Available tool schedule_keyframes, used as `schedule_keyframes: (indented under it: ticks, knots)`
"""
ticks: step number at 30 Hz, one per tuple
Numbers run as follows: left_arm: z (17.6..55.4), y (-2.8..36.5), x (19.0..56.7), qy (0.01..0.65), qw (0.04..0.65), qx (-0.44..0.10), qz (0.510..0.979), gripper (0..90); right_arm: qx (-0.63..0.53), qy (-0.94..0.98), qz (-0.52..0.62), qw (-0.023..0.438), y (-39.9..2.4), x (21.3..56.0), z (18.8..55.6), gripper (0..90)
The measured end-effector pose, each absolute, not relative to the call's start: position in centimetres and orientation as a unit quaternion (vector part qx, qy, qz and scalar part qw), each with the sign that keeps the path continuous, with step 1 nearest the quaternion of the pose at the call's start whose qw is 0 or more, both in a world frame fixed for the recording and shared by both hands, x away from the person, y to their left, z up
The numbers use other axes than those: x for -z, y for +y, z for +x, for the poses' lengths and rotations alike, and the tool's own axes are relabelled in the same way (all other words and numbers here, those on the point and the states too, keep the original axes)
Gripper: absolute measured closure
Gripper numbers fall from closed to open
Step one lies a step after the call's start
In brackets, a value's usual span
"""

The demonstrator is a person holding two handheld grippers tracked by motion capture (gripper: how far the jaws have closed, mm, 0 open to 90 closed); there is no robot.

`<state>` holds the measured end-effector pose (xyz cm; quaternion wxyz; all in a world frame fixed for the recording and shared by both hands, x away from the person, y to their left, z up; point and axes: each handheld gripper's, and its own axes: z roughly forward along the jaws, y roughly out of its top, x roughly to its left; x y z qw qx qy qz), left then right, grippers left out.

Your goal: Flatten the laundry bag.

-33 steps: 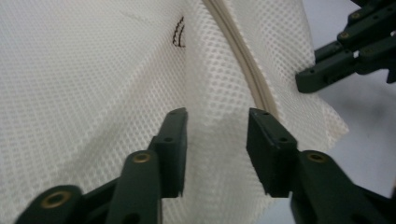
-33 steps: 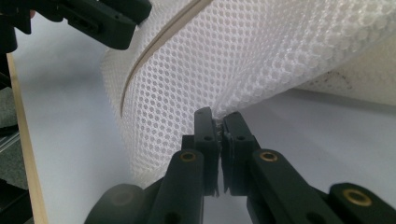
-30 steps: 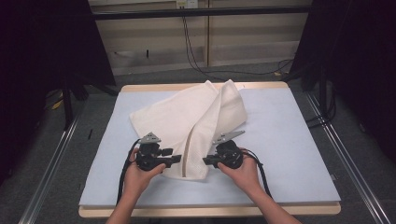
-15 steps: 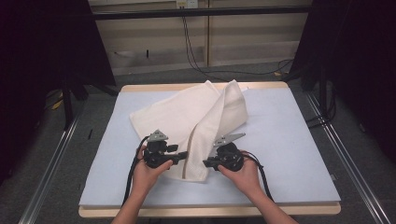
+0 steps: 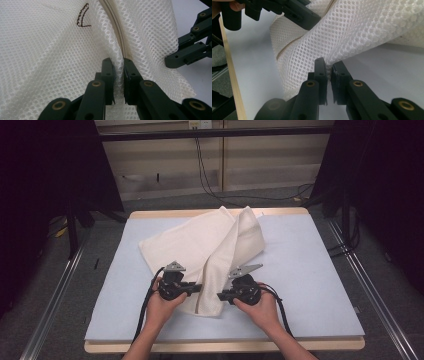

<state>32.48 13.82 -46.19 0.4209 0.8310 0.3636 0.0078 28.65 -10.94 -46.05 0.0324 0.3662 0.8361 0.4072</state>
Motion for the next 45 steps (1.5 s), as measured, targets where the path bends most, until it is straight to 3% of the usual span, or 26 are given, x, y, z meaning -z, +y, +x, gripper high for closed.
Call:
schedule_keyframes:
  ticks: [5,9,14,33,40,43,45]
  knots:
    - [32.4,13.8,46.2,0.366,0.424,-0.006,0.829,83.0,-0.403,0.837,0.369,0.035,-11.0,46.1,28.7,78.7]
    - [32.0,13.7,46.0,0.354,0.421,-0.011,0.835,83.1,-0.407,0.83,0.379,0.04,-11.3,45.8,28.8,65.8]
    - [31.7,13.5,46.0,0.343,0.419,-0.018,0.841,83.1,-0.41,0.819,0.398,0.055,-12.3,45.1,29.1,55.8]
    - [30.9,12.6,45.5,0.305,0.409,-0.015,0.86,82.8,-0.437,0.784,0.43,0.095,-16.5,42.2,30.4,48.8]
    - [30.8,12.5,45.6,0.3,0.402,-0.011,0.865,82.8,-0.435,0.773,0.449,0.104,-17.0,42.3,31.7,39.9]
    - [30.8,12.4,45.6,0.299,0.399,-0.011,0.867,82.8,-0.446,0.771,0.446,0.089,-17.2,42.4,32.3,46.3]
    - [30.8,12.4,45.6,0.299,0.4,-0.009,0.866,82.8,-0.451,0.771,0.442,0.081,-17.1,42.5,32.6,60.0]
